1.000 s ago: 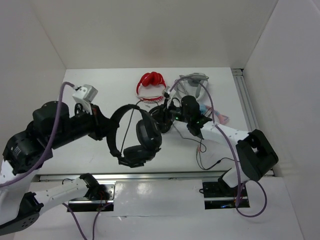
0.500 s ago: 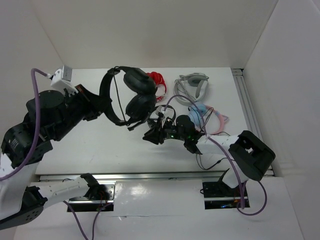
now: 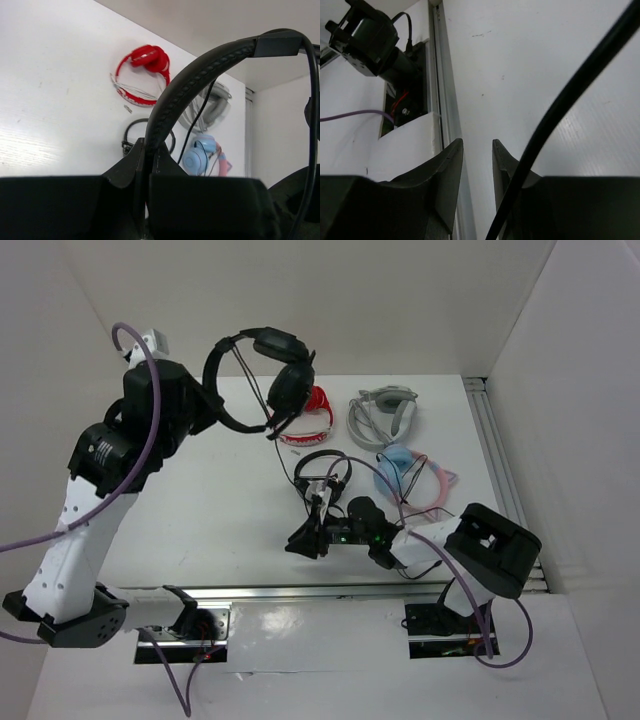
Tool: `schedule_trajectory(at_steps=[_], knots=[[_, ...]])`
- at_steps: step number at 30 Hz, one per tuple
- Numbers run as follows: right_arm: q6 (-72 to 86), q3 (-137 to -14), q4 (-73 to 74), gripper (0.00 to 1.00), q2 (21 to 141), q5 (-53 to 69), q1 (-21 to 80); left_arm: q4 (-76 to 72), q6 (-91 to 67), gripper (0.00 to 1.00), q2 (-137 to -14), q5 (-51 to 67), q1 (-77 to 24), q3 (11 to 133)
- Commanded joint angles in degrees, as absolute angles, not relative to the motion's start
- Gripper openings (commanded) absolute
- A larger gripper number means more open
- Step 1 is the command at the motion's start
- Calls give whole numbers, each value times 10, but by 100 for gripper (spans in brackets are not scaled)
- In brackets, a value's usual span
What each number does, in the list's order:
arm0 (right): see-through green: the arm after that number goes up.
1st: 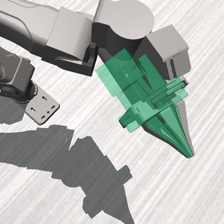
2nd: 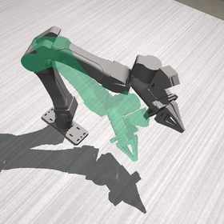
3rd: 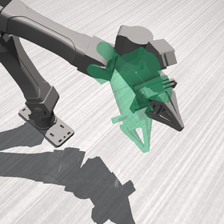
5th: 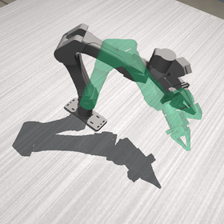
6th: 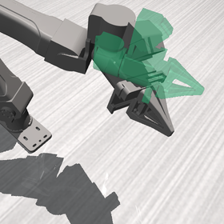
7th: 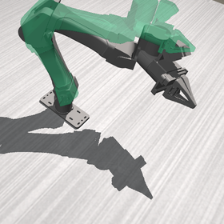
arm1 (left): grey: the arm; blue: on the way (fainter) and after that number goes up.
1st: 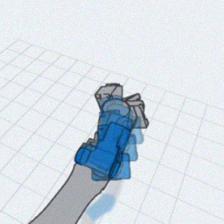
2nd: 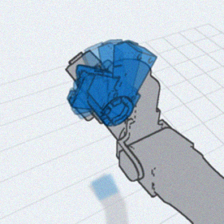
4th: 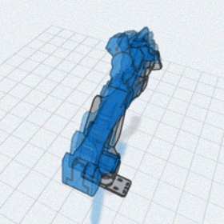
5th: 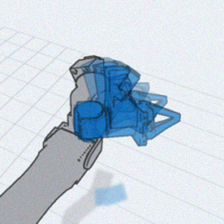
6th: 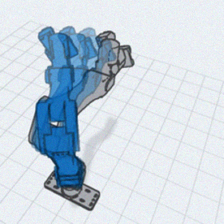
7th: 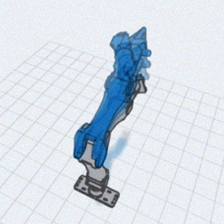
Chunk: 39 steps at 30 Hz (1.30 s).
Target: Wrap the headphones
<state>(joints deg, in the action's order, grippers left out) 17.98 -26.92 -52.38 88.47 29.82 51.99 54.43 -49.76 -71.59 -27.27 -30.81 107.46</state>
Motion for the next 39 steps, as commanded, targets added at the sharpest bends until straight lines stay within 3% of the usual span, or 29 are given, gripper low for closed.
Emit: schedule_trajectory(at_steps=[1, 13, 14, 16, 17, 18, 29, 34, 39], knots=[[185, -251, -584, 38, 877, 284, 542, 485, -507, 0, -722, -251, -259, 1106], [179, -229, -560, 37, 823, 256, 613, 466, -470, 0, -821, -147, -92, 1136], [174, -229, -555, 34, 815, 256, 621, 466, -463, 0, -834, -147, -83, 1136], [174, -219, -548, 17, 791, 243, 628, 461, -456, 0, -846, -133, -56, 1124], [174, -219, -538, 4, 782, 243, 628, 461, -456, 0, -852, -133, -50, 1118], [169, -219, -532, 0, 774, 236, 628, 461, -451, 0, -859, -133, -44, 1112], [87, -343, -232, 0, 608, 183, 678, 450, -424, 0, -860, -259, -45, 981], [55, -405, -142, 0, 580, 160, 678, 548, -454, 0, -905, -304, -60, 1007], [19, -492, -55, 0, 574, 152, 678, 548, -454, 0, -899, -352, -71, 948]])
